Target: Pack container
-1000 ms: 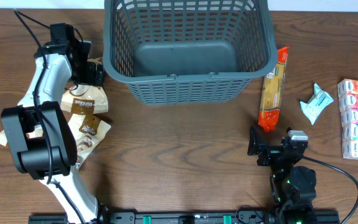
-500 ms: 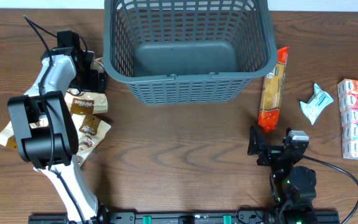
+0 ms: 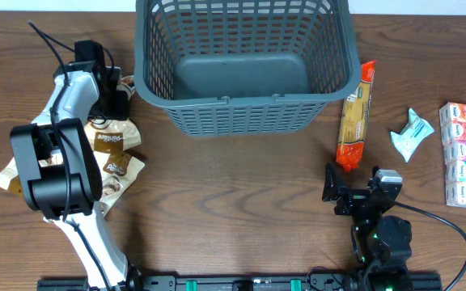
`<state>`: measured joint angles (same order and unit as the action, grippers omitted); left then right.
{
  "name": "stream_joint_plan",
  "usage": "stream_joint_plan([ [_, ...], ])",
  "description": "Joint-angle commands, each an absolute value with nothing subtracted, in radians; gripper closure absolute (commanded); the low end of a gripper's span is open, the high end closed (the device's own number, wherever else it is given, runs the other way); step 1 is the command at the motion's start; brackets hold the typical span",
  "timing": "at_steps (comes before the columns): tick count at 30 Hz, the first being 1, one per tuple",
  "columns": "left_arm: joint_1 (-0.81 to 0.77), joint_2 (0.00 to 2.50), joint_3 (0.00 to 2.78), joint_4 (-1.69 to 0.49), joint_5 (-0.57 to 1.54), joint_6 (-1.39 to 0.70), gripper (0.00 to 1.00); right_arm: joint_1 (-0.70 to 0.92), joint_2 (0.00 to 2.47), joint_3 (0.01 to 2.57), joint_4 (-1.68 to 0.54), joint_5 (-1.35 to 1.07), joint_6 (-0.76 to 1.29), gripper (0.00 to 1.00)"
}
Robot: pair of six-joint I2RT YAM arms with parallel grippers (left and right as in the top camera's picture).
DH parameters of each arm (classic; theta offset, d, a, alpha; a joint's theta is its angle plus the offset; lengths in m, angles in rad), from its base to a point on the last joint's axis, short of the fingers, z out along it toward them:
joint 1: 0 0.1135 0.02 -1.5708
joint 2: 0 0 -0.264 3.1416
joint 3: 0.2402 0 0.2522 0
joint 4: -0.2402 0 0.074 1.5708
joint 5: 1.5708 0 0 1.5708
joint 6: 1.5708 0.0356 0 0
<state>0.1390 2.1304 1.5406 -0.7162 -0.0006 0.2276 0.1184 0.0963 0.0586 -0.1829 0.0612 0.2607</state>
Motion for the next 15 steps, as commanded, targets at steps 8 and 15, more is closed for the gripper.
stream_joint_plan([
  [8, 0.142, 2.134, 1.557, -0.786, -0.008, 0.135, 0.91, 0.125, 0.099, 0.054, -0.183, 0.07, 0.277, 0.01],
  [15, 0.139, 2.123, 1.557, -0.815, -0.009, 0.136, 0.94, 0.125, 0.099, 0.054, -0.183, 0.07, 0.277, 0.01],
])
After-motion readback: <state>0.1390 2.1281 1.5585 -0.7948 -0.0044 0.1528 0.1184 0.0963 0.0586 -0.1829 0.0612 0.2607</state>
